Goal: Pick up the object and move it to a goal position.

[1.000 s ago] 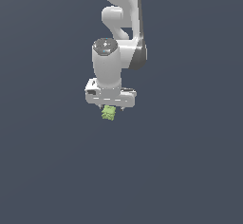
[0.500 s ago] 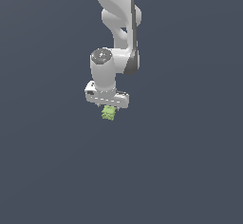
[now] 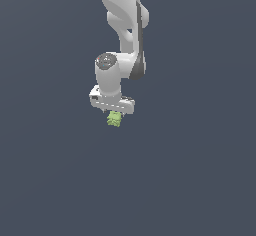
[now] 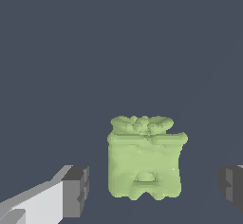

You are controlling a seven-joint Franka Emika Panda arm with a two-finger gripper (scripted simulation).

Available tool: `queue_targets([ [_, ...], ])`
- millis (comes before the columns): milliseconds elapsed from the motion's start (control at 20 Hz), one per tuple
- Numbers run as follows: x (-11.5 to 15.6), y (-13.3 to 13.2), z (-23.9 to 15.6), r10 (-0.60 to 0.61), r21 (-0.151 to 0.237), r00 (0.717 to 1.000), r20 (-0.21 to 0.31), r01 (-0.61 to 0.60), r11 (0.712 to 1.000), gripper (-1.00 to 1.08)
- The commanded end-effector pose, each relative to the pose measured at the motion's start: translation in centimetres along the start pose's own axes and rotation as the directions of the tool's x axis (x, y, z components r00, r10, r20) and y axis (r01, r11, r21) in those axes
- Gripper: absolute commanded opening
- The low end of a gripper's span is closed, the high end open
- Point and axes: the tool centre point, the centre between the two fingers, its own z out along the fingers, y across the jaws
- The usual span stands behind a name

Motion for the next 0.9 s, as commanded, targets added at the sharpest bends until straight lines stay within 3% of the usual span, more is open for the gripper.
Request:
queue_targets([
  [0,0.0,0.0,0.4,0.000,0.000,1.000,0.000,0.000,1.000,1.00],
  [700,-0.1,0.1,5.0,0.003,0.000,1.000,0.000,-0.003,1.000,1.00],
  [750,-0.1,0.1,5.0,0.003,0.000,1.000,0.000,-0.003,1.000,-1.00],
  [850,-0.1,0.1,5.0,0.003,0.000,1.000,0.000,-0.003,1.000,-1.00],
])
